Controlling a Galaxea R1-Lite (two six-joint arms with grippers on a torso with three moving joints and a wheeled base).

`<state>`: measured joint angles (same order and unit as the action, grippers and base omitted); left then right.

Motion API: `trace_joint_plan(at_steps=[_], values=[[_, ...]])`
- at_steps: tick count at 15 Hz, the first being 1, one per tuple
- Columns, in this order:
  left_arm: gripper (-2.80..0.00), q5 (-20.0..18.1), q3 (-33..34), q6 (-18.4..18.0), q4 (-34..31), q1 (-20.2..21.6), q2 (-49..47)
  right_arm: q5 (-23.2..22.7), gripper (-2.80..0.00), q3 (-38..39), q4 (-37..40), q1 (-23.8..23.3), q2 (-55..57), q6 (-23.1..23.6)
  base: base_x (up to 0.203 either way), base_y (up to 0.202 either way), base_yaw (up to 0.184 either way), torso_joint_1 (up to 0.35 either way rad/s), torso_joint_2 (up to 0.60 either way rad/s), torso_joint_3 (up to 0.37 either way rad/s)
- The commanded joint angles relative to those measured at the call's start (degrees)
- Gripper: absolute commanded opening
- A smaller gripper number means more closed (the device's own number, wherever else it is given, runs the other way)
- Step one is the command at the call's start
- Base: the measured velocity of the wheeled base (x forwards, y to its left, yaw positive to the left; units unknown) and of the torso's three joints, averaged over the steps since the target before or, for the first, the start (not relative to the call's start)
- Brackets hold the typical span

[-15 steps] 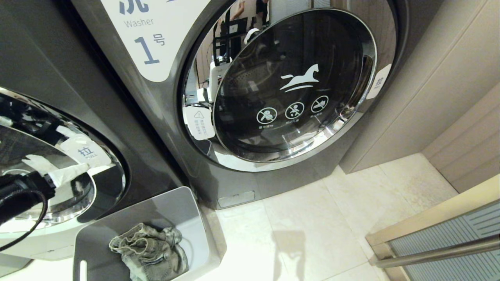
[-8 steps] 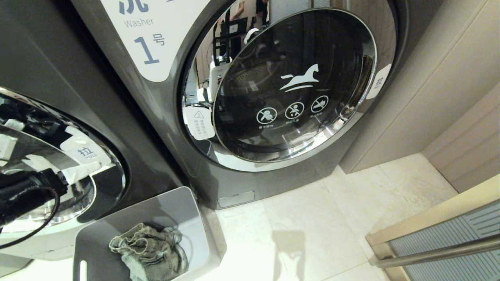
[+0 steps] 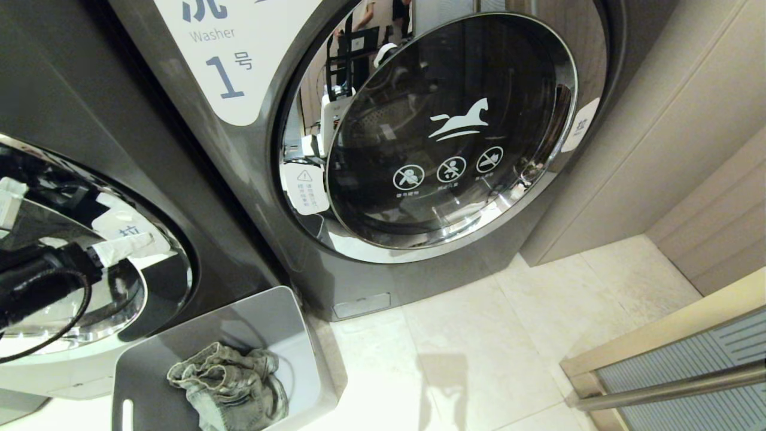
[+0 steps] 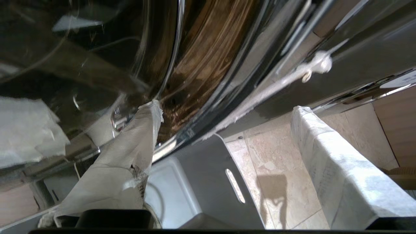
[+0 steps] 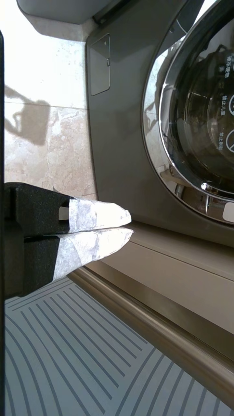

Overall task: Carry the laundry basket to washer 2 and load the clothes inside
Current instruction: Open the lid of the washing machine

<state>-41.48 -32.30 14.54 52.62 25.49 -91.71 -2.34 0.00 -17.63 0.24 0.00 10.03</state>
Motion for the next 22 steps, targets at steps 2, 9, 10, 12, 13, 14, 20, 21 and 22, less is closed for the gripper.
trace_joint_plan(at_steps=[2, 9, 10, 12, 13, 14, 20, 21, 22], values=[[0.0, -0.3, -0.2, 0.1, 0.5, -0.7, -0.1, 0.0, -2.8, 2.3, -0.1, 0.0, 0.0, 0.1, 0.0, 0.0, 0.0, 0.0, 0.0, 0.0], [0.0, -0.4, -0.1, 0.3, 1.8, -3.7, -0.9, 0.0, -2.8, 2.3, -0.1, 0.0, 0.0, 0.1, 0.0, 0.0, 0.0, 0.0, 0.0, 0.0], [0.0, -0.4, -0.1, 0.3, 1.9, -4.0, -1.3, 0.0, -2.8, 2.3, -0.1, 0.0, 0.0, 0.1, 0.0, 0.0, 0.0, 0.0, 0.0, 0.0], [0.0, -0.4, -0.2, 0.3, 2.4, -4.8, -1.7, 0.0, -2.8, 2.3, -0.1, 0.0, 0.0, 0.1, 0.0, 0.0, 0.0, 0.0, 0.0, 0.0], [0.0, -0.4, -0.2, 0.3, 2.5, -5.0, -1.8, 0.0, -2.8, 2.3, -0.1, 0.0, 0.0, 0.1, 0.0, 0.0, 0.0, 0.0, 0.0, 0.0], [0.0, -0.4, -0.2, 0.3, 2.4, -5.3, -1.8, 0.0, -2.8, 2.3, -0.1, 0.0, 0.0, 0.1, 0.0, 0.0, 0.0, 0.0, 0.0, 0.0], [0.0, -0.4, 0.4, 0.3, 2.4, -5.5, -1.6, 0.0, -2.8, 2.3, -0.1, 0.0, 0.0, 0.1, 0.0, 0.0, 0.0, 0.0, 0.0, 0.0], [0.0, -0.4, 0.3, 0.3, 2.4, -5.5, -1.6, 0.0, -2.8, 2.3, -0.1, 0.0, 0.0, 0.1, 0.0, 0.0, 0.0, 0.0, 0.0, 0.0], [0.0, -0.4, 0.4, 0.2, 2.4, -5.5, -1.6, 0.0, -2.8, 2.3, -0.1, 0.0, 0.0, 0.1, 0.0, 0.0, 0.0, 0.0, 0.0, 0.0]])
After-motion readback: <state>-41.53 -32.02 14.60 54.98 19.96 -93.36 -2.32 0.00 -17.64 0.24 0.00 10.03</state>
